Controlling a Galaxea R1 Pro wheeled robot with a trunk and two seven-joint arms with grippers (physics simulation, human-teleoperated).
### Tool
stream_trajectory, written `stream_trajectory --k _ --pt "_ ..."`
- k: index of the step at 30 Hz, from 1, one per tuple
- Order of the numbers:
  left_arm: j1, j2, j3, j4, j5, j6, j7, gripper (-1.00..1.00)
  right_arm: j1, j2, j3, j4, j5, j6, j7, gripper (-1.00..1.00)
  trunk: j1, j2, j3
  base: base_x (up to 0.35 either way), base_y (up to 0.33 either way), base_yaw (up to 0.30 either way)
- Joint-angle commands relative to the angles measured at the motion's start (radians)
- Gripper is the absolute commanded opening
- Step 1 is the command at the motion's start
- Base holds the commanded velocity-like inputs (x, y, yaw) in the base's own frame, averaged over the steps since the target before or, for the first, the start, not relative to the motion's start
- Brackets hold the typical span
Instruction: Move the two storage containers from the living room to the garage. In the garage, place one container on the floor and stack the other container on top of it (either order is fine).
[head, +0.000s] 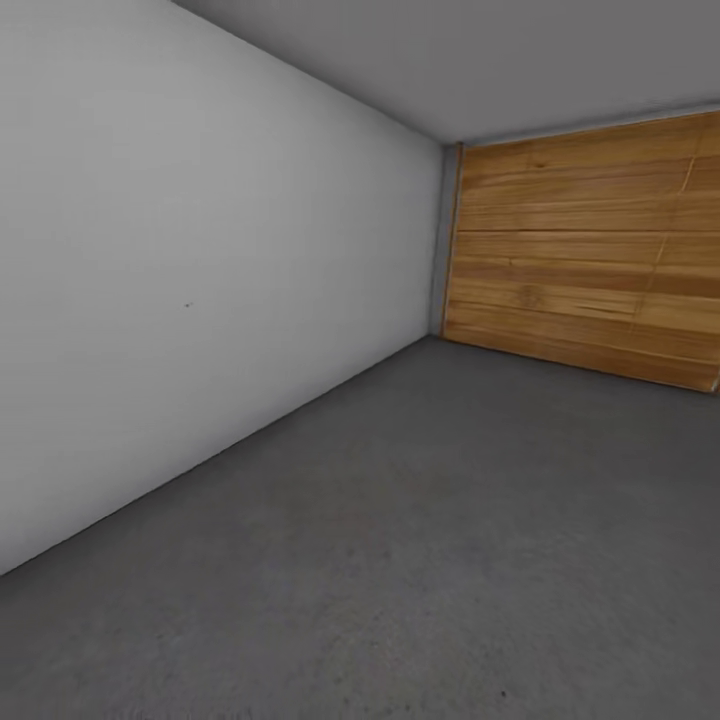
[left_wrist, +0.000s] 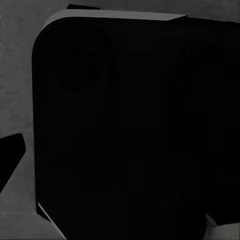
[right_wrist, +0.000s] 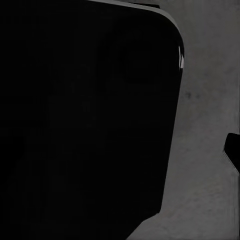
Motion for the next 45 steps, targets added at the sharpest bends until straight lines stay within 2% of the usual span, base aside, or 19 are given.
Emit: stream_trajectory --k 1,45 --pt "0.0 0.0 0.002 0.0 0.008 -0.001 -0.001 1.0 0.0 0.0 0.004 0.0 0.003 -0.002 0.0 1.0 0.0 0.0 -0.001 0.0 0.0 0.288" --pt "0.0 0.0 0.002 0.0 0.009 -0.001 0.0 1.0 0.0 -0.002 0.006 0.0 0.004 -0.002 0.0 1.0 0.0 0.0 -0.001 0.0 0.0 0.288"
